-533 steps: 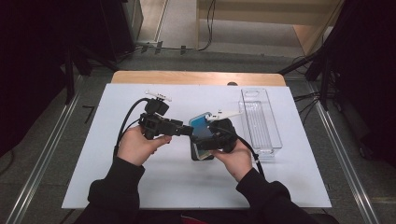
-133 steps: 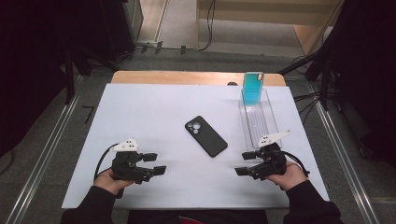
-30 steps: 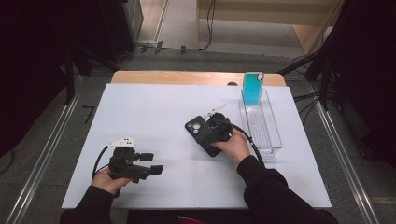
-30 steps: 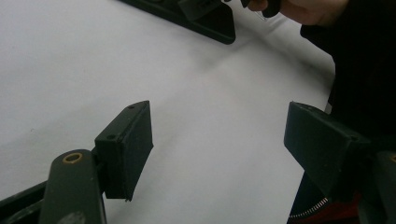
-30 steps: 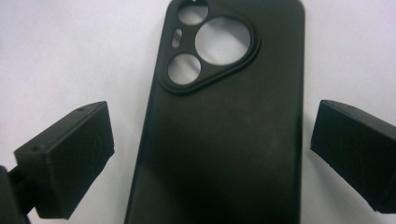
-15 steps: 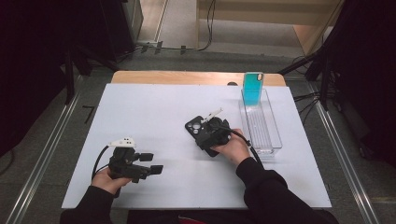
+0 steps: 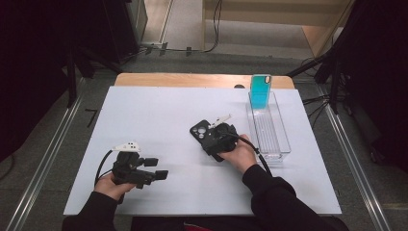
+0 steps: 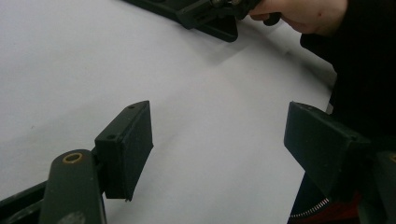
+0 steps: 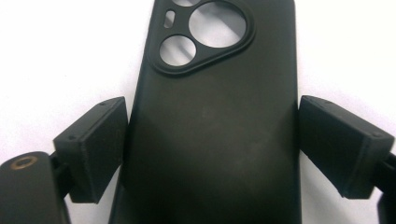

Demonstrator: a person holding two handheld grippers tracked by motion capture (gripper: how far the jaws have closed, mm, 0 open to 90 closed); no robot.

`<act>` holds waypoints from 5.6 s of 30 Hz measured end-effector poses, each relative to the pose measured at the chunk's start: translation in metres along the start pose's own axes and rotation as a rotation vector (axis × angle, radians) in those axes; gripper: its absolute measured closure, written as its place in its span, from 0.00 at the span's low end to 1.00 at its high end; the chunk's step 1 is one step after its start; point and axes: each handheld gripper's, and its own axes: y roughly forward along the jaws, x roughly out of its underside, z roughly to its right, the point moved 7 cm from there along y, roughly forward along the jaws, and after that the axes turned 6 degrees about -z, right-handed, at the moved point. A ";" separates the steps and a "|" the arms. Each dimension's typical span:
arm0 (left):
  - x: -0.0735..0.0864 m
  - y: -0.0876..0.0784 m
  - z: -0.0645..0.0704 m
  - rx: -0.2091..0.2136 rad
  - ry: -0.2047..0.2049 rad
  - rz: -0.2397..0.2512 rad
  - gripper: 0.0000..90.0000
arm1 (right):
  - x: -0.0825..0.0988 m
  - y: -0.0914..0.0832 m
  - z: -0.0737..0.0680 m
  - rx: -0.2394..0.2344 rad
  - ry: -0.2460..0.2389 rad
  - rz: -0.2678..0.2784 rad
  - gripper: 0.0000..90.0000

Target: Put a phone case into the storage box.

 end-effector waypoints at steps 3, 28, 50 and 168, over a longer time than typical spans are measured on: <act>0.000 -0.001 0.000 0.000 -0.002 0.003 0.26 | 0.000 -0.001 0.000 -0.002 0.006 0.004 0.14; -0.015 -0.005 0.008 0.059 -0.098 0.035 0.14 | -0.008 -0.042 -0.007 -0.099 0.053 0.090 0.16; -0.055 -0.001 0.009 0.019 -0.196 0.005 0.27 | 0.003 -0.081 -0.047 -0.189 0.122 0.158 0.16; -0.122 0.034 0.021 -0.053 -0.035 0.335 0.92 | -0.012 -0.088 -0.072 -0.259 0.095 0.308 0.00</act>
